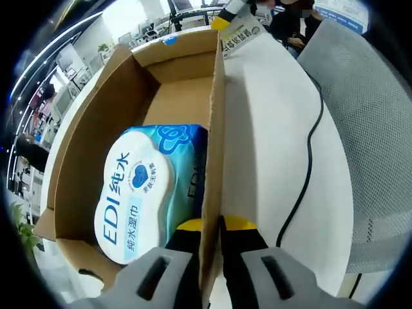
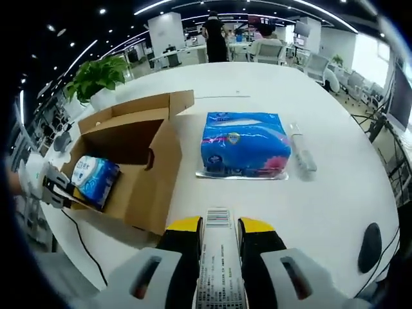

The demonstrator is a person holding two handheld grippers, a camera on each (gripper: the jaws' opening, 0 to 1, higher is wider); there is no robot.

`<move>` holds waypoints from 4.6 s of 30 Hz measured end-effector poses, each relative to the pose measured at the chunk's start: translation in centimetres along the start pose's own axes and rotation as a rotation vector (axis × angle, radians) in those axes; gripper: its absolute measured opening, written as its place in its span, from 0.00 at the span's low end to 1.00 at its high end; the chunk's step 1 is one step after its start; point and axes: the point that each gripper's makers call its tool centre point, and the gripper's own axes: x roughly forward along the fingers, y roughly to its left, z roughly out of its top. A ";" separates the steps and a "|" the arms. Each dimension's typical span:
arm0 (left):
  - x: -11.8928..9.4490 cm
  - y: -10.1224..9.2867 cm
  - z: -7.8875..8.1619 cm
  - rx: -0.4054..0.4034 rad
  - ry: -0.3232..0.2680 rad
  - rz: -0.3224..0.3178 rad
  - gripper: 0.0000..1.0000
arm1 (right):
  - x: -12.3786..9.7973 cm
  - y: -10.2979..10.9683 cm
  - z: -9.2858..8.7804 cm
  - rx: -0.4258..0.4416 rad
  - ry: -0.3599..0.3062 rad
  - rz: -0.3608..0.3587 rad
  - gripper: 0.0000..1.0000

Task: Operate the shoe box by opening the lid, removing the specified soft item, and placing it in the target area until the item is outside and the box remains undamaged.

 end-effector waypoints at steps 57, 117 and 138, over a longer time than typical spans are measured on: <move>0.1 0.1 0.0 0.001 0.000 -0.001 0.04 | -1.2 -4.4 -1.6 -0.074 0.138 -0.037 0.16; 0.1 0.1 0.1 -0.003 0.004 0.000 0.04 | 0.1 -15.0 -0.3 0.014 0.121 -0.093 0.16; 0.1 0.1 0.0 -0.011 0.009 -0.003 0.04 | 0.8 -14.6 -0.7 0.009 0.142 -0.071 0.17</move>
